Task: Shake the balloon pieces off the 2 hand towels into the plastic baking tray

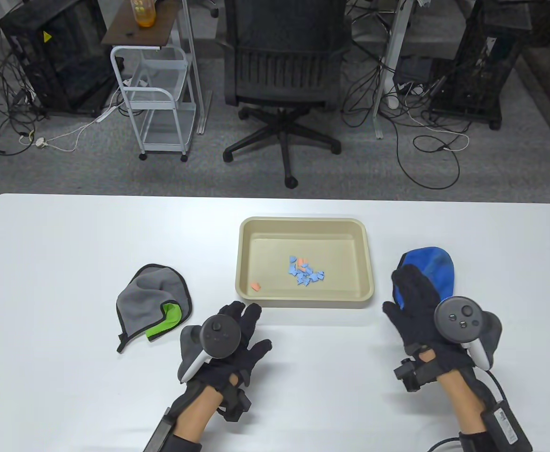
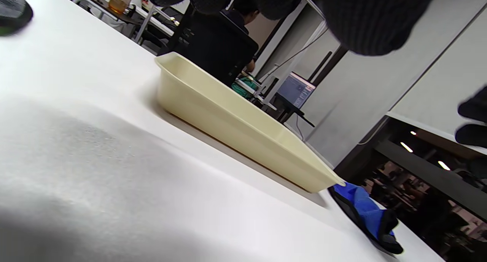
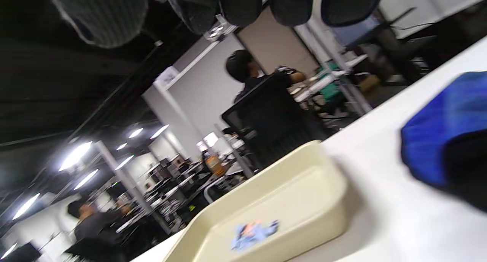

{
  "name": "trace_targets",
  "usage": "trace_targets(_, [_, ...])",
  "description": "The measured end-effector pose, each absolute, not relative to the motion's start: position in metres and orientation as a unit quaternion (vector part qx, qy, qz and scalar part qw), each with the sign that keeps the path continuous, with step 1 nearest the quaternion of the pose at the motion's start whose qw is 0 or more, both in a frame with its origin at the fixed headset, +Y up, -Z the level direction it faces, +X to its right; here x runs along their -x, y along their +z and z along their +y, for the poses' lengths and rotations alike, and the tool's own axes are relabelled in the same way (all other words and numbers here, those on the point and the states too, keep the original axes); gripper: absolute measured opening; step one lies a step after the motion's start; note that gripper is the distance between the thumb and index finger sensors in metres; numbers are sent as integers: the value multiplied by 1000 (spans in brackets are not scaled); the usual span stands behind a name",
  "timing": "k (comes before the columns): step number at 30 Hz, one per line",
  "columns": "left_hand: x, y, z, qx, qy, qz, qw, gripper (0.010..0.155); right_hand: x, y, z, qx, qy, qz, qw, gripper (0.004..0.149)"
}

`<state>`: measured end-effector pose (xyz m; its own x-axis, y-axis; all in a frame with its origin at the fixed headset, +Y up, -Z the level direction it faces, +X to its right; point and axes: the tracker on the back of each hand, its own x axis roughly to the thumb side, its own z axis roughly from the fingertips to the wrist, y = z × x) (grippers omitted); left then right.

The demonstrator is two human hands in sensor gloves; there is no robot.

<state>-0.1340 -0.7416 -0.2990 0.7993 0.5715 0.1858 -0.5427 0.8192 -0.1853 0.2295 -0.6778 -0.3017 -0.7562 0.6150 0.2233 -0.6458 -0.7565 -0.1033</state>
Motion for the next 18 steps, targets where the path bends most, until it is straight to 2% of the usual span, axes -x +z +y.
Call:
trace_targets(7, [124, -295, -743, 72, 301, -146, 940, 84, -159, -290, -711, -151, 939, -29, 309, 76])
trace_targets(12, [120, -295, -750, 94, 301, -154, 936, 85, -143, -291, -744, -154, 949, 38, 271, 79])
trace_targets(18, [118, -295, -751, 96, 298, -157, 937, 85, -144, -294, -751, -150, 952, 46, 262, 80])
